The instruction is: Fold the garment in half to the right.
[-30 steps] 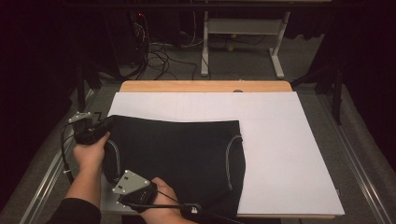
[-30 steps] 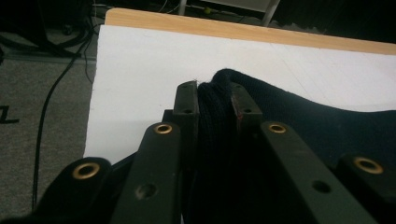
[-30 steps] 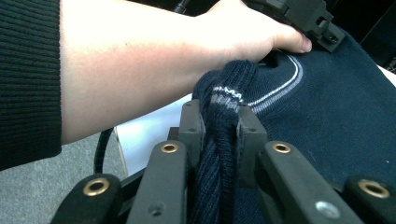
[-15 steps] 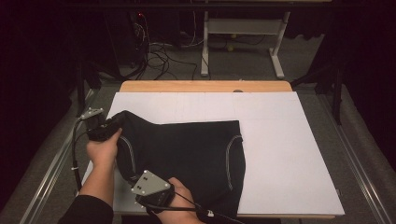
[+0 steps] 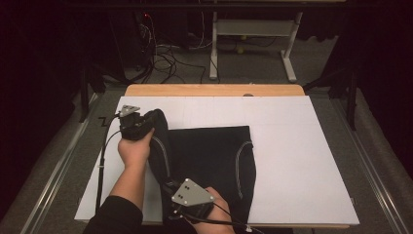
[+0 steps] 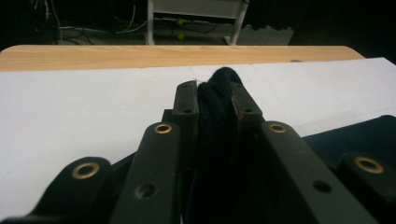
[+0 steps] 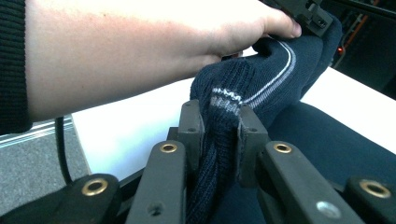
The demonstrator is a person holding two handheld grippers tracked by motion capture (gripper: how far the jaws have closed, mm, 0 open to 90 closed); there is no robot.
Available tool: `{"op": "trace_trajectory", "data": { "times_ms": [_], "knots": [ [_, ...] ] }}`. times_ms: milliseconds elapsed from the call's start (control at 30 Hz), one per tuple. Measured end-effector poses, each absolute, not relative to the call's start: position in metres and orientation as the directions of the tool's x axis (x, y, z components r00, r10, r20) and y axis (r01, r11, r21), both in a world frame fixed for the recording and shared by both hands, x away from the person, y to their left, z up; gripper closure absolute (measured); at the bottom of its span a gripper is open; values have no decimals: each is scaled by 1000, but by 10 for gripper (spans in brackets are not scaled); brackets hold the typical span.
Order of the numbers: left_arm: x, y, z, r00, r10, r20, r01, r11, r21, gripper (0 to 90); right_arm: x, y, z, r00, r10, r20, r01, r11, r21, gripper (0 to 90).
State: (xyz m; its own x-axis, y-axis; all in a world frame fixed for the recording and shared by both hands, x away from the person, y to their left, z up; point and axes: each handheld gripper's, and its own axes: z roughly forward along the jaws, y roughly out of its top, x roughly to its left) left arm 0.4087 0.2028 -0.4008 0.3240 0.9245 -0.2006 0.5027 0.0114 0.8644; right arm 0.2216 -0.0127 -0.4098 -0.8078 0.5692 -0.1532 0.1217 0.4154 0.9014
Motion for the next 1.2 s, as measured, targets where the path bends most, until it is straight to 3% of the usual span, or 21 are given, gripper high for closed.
{"op": "trace_trajectory", "data": {
  "times_ms": [467,1200],
  "knots": [
    [421,136,-403,382,911,-153,484,-56,873,732,222,-69,-419,-754,639,-151,151,393,907,771],
    [429,76,-406,450,882,-139,481,-108,870,731,215,-120,-436,-704,696,-141,199,384,902,769]
  ]
}}
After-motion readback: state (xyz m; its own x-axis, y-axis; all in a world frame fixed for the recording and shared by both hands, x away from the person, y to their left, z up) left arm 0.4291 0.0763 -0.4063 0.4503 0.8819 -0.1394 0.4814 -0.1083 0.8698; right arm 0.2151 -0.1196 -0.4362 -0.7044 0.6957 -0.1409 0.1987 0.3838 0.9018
